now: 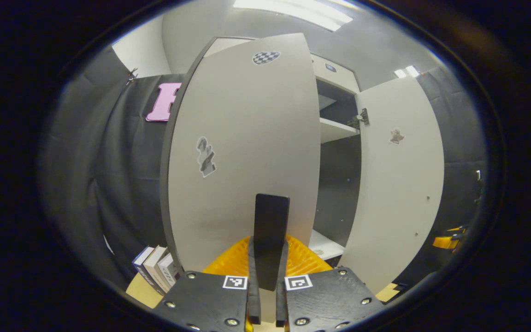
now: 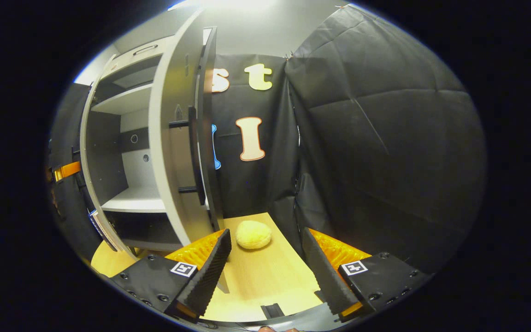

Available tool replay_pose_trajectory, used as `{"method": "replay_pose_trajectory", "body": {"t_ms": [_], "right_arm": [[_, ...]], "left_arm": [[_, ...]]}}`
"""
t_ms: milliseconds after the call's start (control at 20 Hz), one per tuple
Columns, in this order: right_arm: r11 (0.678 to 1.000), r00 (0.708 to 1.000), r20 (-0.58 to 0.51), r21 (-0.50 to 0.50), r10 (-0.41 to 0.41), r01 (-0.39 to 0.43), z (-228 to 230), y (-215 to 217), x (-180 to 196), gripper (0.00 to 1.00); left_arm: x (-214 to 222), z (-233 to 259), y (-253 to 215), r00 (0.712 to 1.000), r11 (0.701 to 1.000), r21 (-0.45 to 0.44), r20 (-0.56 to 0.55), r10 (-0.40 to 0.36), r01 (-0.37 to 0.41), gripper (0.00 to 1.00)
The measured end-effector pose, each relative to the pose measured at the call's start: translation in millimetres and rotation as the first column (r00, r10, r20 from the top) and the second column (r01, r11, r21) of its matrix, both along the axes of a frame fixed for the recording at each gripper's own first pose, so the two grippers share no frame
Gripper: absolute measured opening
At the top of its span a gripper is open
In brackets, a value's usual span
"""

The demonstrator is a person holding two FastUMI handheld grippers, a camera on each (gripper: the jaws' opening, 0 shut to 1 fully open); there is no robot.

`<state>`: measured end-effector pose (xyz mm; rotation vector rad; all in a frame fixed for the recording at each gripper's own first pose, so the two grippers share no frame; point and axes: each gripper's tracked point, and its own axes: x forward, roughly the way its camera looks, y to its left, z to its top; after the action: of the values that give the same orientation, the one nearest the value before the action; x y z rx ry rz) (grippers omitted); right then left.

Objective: Open the right door of the double-door shoe cabinet with the right hand, and open the left door with the left hand.

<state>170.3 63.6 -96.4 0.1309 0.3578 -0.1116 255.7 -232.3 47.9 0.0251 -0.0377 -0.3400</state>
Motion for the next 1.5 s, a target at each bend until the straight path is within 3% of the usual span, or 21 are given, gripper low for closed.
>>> {"method": "replay_pose_trajectory", "body": {"t_ms": [150, 200, 450, 500, 650, 700, 750, 900, 950, 1050, 1100, 1500], "right_arm": [[1.000, 1.000, -0.008, 0.006, 0.004, -0.004, -2.7, 15.4, -7.9, 0.93], [1.000, 1.000, -0.011, -0.001, 0.008, -0.008, -2.7, 19.5, -10.8, 0.98], [0.999, 1.000, -0.010, -0.038, 0.015, -0.015, 2.7, 26.2, -11.0, 0.98], [0.999, 1.000, -0.003, -0.036, 0.016, -0.016, 5.0, 28.0, -9.5, 0.92], [0.999, 1.000, 0.007, -0.030, 0.022, -0.022, 8.6, 33.9, -1.8, 0.92], [0.999, 1.000, 0.008, -0.029, 0.028, -0.028, 8.9, 36.6, -0.1, 0.98], [0.999, 0.999, 0.007, -0.030, 0.036, -0.036, 8.3, 39.7, 1.3, 0.92], [0.997, 0.998, -0.004, -0.058, 0.059, -0.059, 3.2, 47.4, 3.0, 0.92], [0.995, 0.998, -0.014, -0.074, 0.068, -0.068, 0.0, 49.4, 2.9, 0.98], [0.992, 0.996, -0.036, -0.093, 0.086, -0.089, -7.8, 53.4, 1.4, 0.98], [0.991, 0.995, -0.043, -0.089, 0.092, -0.096, -10.9, 55.4, -0.4, 0.93], [0.996, 0.997, -0.042, -0.061, 0.066, -0.068, -12.9, 49.4, -4.2, 0.94]], "left_arm": [[-3.2, 0.6, 1.1, 1.000, 1.000, -0.006, 0.001, -0.020, 0.020, 0.17], [-2.8, 0.7, 2.7, 1.000, 1.000, -0.006, 0.005, -0.023, 0.023, 0.15], [-5.1, 2.8, 6.7, 1.000, 1.000, -0.010, 0.019, -0.023, 0.023, 0.15], [-5.4, 3.0, 7.6, 0.999, 1.000, -0.010, 0.021, -0.024, 0.024, 0.15], [-6.5, 5.0, 9.7, 1.000, 1.000, -0.024, 0.024, -0.016, 0.017, 0.15], [-6.5, 5.2, 10.7, 1.000, 1.000, -0.027, 0.027, -0.010, 0.011, 0.15], [-6.3, 5.8, 11.6, 1.000, 1.000, -0.028, 0.030, -0.003, 0.004, 0.15], [-3.6, 7.4, 13.2, 0.999, 0.999, -0.035, 0.044, -0.001, 0.003, 0.14], [-2.9, 8.4, 12.3, 0.999, 0.999, -0.041, 0.046, -0.004, 0.006, 0.14], [-4.1, 7.7, 11.1, 0.999, 0.999, -0.042, 0.041, -0.007, 0.009, 0.14], [-3.9, 6.9, 11.5, 0.999, 0.999, -0.039, 0.039, -0.007, 0.008, 0.14], [-1.2, 4.6, 23.9, 0.999, 0.999, -0.031, 0.030, 0.042, -0.041, 0.14]]}}
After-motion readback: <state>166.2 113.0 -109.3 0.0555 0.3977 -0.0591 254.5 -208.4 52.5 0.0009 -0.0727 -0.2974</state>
